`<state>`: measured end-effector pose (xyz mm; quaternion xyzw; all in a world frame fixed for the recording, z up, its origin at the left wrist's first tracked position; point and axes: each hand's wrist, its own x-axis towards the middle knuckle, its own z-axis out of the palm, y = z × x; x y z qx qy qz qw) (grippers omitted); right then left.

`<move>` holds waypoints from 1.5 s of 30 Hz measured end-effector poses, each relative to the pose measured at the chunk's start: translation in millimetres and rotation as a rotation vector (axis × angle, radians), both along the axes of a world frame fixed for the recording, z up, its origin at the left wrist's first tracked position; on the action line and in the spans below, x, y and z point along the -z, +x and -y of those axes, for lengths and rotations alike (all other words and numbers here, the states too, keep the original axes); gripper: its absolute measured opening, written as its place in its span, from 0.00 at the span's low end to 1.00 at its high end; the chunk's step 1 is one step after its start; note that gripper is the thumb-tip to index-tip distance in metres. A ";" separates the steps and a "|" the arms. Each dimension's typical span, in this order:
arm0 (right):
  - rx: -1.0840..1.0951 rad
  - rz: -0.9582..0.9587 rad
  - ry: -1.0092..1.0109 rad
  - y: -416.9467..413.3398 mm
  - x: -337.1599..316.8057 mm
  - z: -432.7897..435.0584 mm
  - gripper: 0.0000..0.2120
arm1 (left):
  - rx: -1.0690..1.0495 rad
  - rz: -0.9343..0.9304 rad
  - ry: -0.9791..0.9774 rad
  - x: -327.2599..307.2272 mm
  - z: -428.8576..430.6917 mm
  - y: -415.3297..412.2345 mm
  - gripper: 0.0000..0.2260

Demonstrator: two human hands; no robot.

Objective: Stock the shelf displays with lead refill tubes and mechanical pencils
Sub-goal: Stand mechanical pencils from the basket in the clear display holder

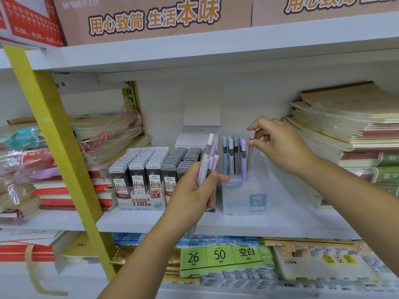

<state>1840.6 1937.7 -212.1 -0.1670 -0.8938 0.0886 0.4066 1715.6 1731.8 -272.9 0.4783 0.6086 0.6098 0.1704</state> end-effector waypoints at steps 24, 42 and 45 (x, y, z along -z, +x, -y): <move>0.025 -0.056 -0.008 0.4 2.7 8.9 0.10 | -0.011 0.024 -0.026 -0.1 -0.5 0.8 0.10; 0.176 -0.007 -0.012 -1.8 9.3 7.1 0.15 | 0.061 0.183 -0.010 -5.9 6.1 2.6 0.07; 0.022 -0.159 -0.144 11.0 7.6 44.2 0.11 | 0.111 0.241 0.027 -6.8 6.2 4.5 0.05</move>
